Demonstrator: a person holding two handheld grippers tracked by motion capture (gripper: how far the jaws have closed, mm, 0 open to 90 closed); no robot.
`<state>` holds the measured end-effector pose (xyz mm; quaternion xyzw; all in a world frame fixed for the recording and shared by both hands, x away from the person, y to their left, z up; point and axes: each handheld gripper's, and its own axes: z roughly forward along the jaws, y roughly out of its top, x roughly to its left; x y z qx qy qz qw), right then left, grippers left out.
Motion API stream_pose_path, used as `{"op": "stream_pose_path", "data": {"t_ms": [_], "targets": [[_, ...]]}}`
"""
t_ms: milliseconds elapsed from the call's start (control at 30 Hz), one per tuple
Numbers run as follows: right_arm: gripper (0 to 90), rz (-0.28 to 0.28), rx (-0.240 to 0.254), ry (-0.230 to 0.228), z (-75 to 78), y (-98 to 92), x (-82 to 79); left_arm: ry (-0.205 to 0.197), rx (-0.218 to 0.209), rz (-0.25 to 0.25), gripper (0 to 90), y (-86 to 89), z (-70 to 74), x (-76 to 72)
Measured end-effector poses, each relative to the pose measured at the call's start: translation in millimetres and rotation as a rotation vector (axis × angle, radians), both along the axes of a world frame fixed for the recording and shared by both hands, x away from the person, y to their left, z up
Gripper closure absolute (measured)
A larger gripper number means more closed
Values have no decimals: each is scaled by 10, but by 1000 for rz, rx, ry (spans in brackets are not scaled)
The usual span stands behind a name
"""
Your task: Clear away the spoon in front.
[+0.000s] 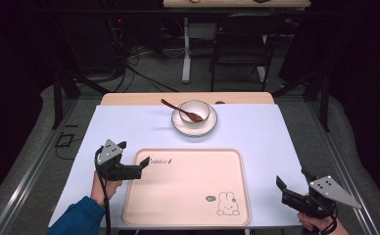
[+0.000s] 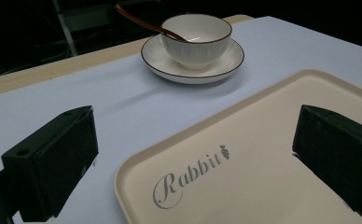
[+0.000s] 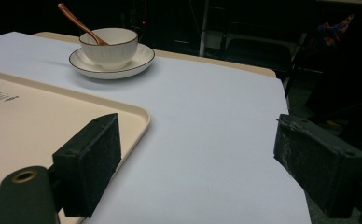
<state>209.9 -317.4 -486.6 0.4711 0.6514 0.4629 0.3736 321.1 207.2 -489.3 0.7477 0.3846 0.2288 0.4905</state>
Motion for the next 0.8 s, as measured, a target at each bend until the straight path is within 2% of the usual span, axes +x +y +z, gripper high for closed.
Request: {"op": "stream_pose_path", "data": {"t_ms": [300, 500, 800], "targets": [[142, -1, 0, 1, -1, -2, 2, 27, 4, 2, 1, -117, -15, 171], [142, -2, 0, 0, -1, -3, 1, 28, -31, 12, 1, -187, 3, 299], [141, -3, -3, 1, -1, -1, 3, 49, -38, 30, 18, -341, 9, 520]]}}
